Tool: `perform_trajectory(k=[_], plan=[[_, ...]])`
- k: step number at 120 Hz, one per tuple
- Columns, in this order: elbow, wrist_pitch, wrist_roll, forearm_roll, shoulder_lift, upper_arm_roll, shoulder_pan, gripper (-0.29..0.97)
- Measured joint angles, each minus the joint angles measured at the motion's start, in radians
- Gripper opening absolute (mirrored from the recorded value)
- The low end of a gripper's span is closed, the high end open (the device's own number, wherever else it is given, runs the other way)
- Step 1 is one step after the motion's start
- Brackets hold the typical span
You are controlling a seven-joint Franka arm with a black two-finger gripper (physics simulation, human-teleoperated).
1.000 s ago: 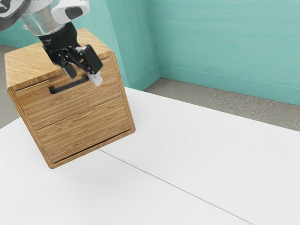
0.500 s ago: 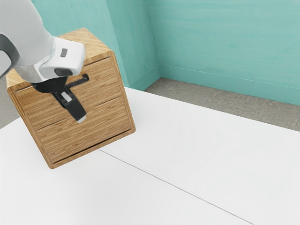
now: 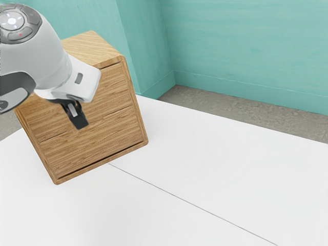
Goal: Pull the drawer handle with one arm to open the drawer
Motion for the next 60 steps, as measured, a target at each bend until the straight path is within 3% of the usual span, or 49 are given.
perform_trajectory(k=[17, 60], plan=[[0.003, 0.003, 0.008, 0.054, -0.003, 0.039, -0.019, 0.68], [0.004, 0.01, 0.022, 0.108, -0.005, 0.159, -0.095, 0.68]])
